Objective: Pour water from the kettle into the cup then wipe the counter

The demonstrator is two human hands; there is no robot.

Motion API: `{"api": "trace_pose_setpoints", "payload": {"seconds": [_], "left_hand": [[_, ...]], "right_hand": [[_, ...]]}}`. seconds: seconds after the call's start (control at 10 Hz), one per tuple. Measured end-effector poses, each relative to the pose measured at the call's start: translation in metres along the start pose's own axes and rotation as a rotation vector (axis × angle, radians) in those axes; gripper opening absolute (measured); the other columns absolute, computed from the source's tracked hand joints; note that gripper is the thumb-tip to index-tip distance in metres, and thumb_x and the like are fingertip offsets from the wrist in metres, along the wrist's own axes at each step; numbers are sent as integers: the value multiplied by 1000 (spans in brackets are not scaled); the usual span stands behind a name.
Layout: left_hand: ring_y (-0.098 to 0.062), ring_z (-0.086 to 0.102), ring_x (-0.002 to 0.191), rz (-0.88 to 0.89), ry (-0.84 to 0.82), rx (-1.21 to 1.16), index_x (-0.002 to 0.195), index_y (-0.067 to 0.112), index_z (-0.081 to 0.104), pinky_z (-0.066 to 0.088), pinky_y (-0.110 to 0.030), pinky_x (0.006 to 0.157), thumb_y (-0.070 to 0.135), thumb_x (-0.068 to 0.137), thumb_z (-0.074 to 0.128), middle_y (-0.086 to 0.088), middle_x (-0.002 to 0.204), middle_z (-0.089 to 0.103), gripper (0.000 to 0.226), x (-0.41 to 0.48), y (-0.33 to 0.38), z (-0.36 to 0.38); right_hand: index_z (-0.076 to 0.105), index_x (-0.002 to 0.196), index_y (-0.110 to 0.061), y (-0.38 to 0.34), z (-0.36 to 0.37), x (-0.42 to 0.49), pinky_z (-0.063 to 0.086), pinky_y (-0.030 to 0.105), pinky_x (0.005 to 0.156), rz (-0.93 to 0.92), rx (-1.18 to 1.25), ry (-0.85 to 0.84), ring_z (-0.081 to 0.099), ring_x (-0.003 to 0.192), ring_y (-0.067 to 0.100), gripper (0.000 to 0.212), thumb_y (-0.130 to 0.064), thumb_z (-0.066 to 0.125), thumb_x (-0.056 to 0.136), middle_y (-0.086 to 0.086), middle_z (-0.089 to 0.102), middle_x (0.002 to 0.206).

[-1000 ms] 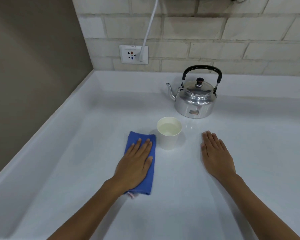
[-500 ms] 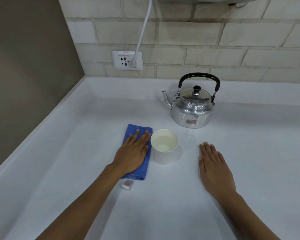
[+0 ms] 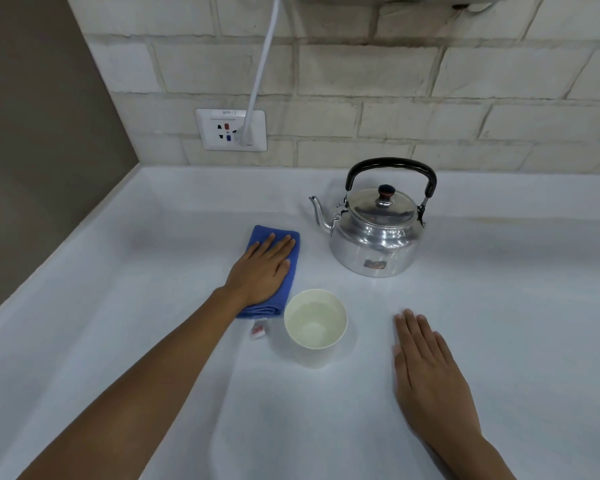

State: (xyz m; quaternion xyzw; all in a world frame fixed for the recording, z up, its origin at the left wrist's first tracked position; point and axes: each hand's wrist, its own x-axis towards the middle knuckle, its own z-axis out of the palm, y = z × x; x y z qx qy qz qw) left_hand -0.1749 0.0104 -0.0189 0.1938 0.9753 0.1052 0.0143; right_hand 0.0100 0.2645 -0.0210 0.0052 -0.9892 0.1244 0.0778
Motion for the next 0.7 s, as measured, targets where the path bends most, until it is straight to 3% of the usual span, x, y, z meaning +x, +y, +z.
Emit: {"api": "trace_pose_setpoints", "payload": {"seconds": [0.3, 0.6, 0.7], "left_hand": [[-16, -1, 145, -101, 1, -22, 147, 20, 3, 0, -34, 117, 31, 100, 16, 5, 158, 3, 51, 51, -12, -3], [-18, -3, 145, -116, -39, -36, 147, 18, 1, 0, -37, 118, 33, 100, 16, 3, 158, 0, 52, 57, -12, -7], [-19, -3, 145, -115, -11, -36, 147, 16, -2, -1, -37, 118, 37, 100, 16, -1, 158, -1, 54, 51, -11, -6]], "right_hand": [[1, 144, -20, 0, -2, 1, -8, 20, 115, 15, 44, -24, -12, 139, 6, 67, -41, -10, 81, -12, -4, 151], [23, 143, -13, -1, -1, 0, -6, 18, 113, 14, 71, 55, 9, 141, 16, 60, -36, 7, 89, -5, 17, 150], [16, 144, -15, 2, 3, 1, -12, 15, 110, 24, 92, 47, 5, 143, 16, 57, -35, 7, 92, -8, 8, 151]]}}
